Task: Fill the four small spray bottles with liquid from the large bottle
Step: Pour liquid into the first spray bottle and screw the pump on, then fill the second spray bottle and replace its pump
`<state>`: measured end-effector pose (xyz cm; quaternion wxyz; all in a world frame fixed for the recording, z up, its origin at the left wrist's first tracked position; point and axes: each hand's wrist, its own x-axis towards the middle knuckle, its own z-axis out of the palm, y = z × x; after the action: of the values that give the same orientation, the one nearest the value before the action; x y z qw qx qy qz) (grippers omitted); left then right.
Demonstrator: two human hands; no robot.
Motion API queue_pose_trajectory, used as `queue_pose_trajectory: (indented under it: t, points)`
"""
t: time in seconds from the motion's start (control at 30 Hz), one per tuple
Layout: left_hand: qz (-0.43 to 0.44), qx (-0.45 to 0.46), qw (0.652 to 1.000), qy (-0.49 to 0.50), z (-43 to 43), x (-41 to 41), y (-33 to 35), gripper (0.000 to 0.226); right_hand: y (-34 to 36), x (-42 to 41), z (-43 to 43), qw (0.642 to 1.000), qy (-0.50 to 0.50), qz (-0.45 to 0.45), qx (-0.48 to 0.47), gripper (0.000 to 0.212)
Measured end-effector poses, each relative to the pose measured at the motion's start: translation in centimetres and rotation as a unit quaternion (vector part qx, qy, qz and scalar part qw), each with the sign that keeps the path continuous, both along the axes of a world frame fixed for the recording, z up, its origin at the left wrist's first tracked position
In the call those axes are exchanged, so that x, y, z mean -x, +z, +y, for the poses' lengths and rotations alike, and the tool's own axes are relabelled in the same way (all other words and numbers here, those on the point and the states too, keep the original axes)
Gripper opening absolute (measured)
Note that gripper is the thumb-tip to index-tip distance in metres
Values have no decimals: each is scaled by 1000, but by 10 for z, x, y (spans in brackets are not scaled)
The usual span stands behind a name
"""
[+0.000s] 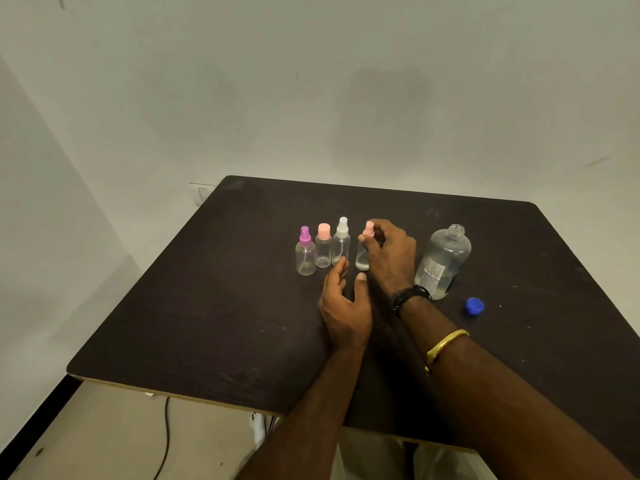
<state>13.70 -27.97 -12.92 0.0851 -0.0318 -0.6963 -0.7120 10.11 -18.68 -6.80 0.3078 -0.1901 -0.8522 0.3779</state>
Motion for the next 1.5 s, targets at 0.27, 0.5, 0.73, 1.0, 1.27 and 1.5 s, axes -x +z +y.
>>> queue_pose_trajectory:
  t: [0.27,0.5,0.73,1.0,1.27,1.5]
  points:
    - [0,-5,1000,8,-3,1,1,47,1,1,-3,1000,6,-5,-3,39]
    - [-3,-15,1000,3,0,-1,2,47,24,2,-16,988,10,121,-97,31]
    - [-1,10,1000,7,-1,1,0,46,21,13,-27,994,63,-9,-91,35]
    - [-2,25,1000,-8,-1,1,0,45,21,8,-26,996,57,-10,-66,31]
    - [66,29,996,45,0,-7,7,48,27,-11,-19,995,55,39,-70,31]
    - [91,48,993,59,-2,-13,13,67,26,-45,-10,992,54,73,-88,29]
